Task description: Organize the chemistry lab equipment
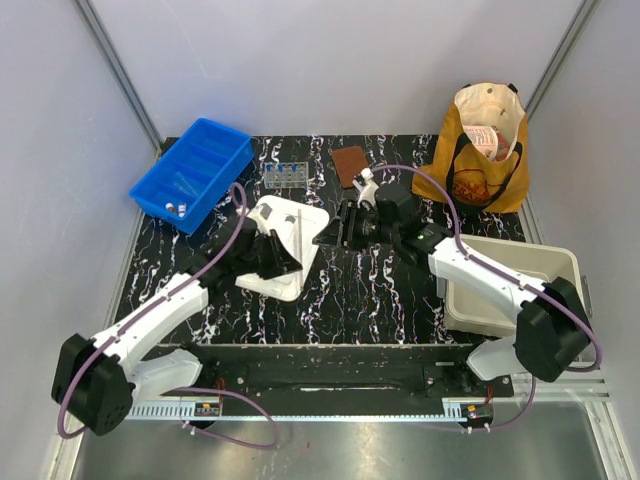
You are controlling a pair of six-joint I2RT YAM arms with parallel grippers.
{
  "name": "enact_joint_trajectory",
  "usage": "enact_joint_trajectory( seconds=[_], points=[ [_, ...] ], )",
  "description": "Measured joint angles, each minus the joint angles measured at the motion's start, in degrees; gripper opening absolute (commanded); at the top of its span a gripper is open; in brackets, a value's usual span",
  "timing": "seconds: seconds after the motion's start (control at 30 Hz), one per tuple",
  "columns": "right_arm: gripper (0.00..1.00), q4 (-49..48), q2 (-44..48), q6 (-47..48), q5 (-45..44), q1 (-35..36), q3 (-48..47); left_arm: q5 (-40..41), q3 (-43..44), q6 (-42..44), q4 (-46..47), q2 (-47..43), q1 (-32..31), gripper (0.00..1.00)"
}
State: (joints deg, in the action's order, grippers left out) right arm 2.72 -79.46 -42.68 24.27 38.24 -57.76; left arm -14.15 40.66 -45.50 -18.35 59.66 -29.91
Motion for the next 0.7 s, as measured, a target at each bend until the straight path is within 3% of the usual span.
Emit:
enact_joint_trajectory(
  seconds=[0.4,0.7],
  points=[
    [0.59,-2.89,-4.44,-4.81,-1.51,1.25,-0.46,-7.08,2.91,4.57,4.98,4.31,-2.14,0.00],
    [0.43,-3.21,-7.67,-8.87,-2.82,1.25,-0.48,-9.40,2.82,4.92,7.74,5.11,-2.34,0.00]
  ],
)
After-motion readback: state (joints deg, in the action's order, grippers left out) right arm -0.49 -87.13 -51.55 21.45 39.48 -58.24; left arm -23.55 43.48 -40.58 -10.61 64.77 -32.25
